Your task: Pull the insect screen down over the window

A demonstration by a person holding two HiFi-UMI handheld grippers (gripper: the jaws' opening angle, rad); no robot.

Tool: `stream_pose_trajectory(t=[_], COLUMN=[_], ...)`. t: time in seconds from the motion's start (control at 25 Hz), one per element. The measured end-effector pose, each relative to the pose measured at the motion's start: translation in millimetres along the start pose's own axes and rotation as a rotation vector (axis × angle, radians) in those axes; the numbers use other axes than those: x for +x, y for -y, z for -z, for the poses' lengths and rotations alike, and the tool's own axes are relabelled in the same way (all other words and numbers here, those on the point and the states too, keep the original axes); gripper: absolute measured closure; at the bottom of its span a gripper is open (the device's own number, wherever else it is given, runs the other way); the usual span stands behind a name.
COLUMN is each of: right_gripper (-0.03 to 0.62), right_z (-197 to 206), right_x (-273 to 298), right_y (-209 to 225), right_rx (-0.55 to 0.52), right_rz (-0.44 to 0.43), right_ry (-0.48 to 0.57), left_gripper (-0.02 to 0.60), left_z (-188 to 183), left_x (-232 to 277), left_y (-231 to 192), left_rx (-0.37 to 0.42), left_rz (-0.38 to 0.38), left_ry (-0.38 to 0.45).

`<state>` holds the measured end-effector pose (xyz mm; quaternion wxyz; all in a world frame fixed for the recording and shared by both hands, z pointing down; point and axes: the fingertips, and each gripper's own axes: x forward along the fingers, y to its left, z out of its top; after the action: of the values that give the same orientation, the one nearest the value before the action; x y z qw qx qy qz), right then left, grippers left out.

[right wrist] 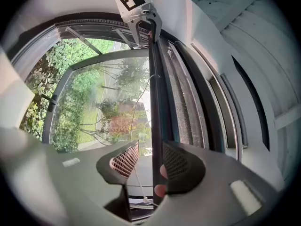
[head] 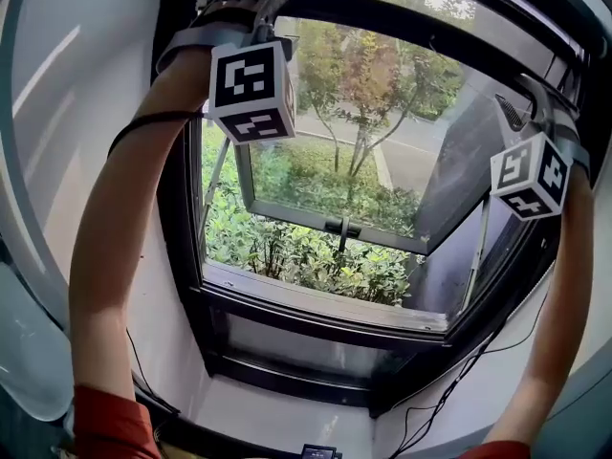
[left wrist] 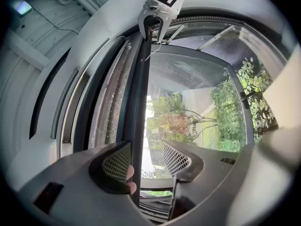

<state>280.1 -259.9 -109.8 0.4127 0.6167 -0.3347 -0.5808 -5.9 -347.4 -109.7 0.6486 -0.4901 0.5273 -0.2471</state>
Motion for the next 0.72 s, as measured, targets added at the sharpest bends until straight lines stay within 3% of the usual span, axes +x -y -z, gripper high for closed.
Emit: stream_pose_trajectory(t=[0.72], right_gripper=[0.427], right_z=[-1], right_x=[-35], right_y=[-63], right_rx=[-0.004], right_rz=[-0.112], right_ry=[0.010], left_gripper=[0.385], left_z=[2], left_x=[-34], left_y=[63], left_rx=[0.006], left_rz=[0.085], left_ry=[0.004])
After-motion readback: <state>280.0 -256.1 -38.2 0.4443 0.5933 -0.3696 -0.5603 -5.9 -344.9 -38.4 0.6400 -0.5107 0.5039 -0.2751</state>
